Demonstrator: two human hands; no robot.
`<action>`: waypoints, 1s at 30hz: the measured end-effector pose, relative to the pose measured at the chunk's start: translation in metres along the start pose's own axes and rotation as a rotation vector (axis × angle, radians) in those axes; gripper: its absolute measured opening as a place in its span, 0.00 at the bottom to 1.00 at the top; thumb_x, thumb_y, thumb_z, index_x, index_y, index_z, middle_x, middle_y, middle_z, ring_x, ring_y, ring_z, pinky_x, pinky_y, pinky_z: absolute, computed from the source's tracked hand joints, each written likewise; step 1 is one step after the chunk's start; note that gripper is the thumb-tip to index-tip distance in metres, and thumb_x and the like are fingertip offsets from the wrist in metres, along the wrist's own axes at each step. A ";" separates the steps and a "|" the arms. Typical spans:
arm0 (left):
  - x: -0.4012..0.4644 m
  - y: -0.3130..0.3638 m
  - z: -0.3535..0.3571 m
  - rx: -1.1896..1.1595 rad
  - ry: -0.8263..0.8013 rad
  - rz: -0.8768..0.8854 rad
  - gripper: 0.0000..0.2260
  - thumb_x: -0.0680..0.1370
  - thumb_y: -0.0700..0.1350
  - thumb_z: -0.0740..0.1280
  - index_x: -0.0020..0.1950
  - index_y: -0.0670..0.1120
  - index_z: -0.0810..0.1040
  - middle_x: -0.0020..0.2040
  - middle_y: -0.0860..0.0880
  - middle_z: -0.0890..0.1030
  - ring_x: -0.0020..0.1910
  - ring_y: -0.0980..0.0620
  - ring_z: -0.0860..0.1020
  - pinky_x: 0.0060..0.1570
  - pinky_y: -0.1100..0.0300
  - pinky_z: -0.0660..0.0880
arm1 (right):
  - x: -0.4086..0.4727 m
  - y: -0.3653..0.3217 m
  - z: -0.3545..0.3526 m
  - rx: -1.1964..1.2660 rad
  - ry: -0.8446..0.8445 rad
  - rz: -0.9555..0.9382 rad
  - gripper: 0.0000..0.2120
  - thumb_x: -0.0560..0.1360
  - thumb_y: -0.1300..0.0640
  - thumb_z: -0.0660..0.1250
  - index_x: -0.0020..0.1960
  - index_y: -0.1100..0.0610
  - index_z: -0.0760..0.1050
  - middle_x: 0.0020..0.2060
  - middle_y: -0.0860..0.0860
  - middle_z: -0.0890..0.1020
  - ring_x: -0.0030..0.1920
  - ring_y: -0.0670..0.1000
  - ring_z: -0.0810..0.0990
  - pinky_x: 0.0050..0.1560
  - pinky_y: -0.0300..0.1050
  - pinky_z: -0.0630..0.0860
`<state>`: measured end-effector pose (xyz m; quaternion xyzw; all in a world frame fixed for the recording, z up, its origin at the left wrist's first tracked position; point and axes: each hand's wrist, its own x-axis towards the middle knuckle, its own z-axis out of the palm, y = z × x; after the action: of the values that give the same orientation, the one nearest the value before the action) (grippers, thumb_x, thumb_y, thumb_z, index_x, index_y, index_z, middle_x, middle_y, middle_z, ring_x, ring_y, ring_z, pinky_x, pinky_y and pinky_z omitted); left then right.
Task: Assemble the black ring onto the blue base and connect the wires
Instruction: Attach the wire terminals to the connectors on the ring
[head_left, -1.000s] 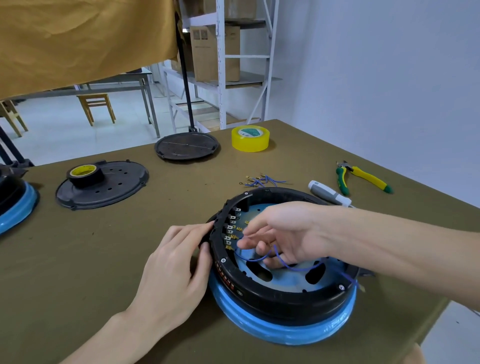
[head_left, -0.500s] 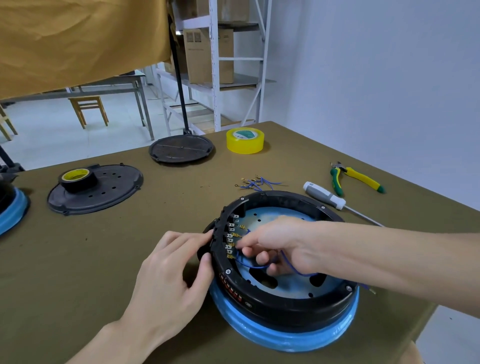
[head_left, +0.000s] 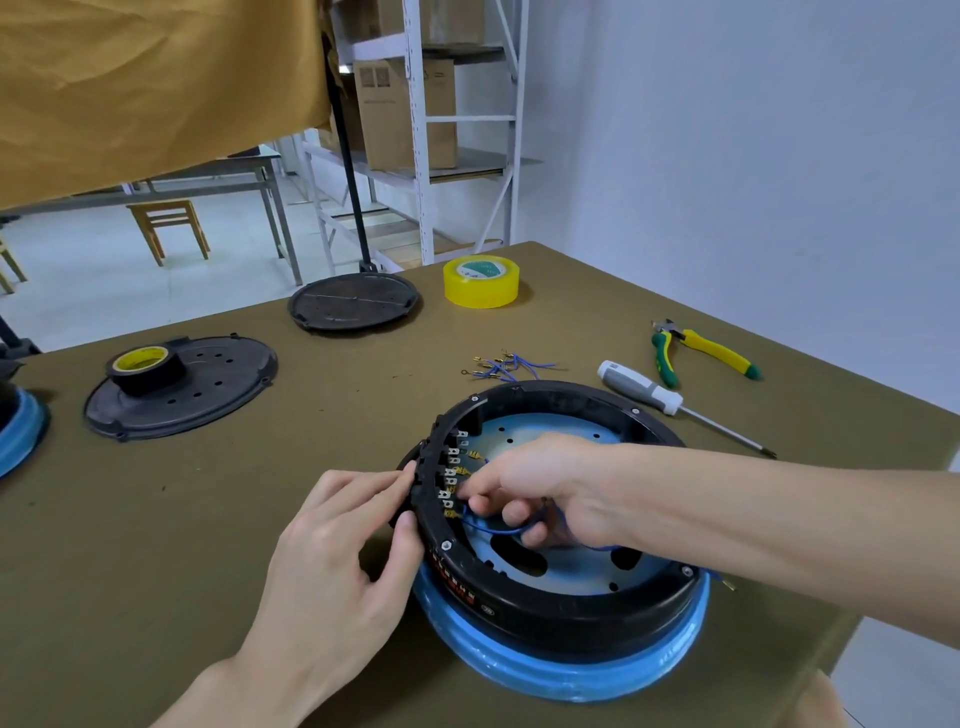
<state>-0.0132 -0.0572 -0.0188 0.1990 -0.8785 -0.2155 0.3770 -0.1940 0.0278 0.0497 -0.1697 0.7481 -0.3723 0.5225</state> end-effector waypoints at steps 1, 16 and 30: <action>0.000 0.000 0.000 -0.006 0.006 0.000 0.20 0.81 0.53 0.60 0.66 0.48 0.84 0.59 0.63 0.82 0.58 0.55 0.78 0.55 0.69 0.73 | -0.001 0.001 0.000 0.013 -0.007 -0.002 0.10 0.80 0.60 0.68 0.40 0.54 0.77 0.24 0.45 0.79 0.18 0.42 0.65 0.19 0.32 0.61; 0.000 0.002 -0.002 0.042 -0.042 0.014 0.20 0.82 0.54 0.59 0.69 0.49 0.81 0.59 0.62 0.82 0.58 0.58 0.77 0.55 0.65 0.75 | -0.017 -0.004 -0.017 -0.218 -0.003 -0.294 0.06 0.79 0.67 0.68 0.48 0.70 0.82 0.33 0.57 0.84 0.28 0.48 0.81 0.30 0.42 0.81; -0.004 0.012 0.001 0.202 -0.081 0.098 0.23 0.84 0.49 0.56 0.76 0.43 0.74 0.64 0.55 0.83 0.60 0.51 0.80 0.53 0.58 0.80 | -0.003 -0.007 -0.007 -0.927 0.246 -0.749 0.06 0.72 0.59 0.70 0.40 0.54 0.86 0.27 0.49 0.82 0.28 0.47 0.77 0.41 0.49 0.83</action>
<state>-0.0139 -0.0445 -0.0155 0.1841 -0.9190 -0.1152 0.3291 -0.2004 0.0274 0.0581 -0.5870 0.7765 -0.1832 0.1372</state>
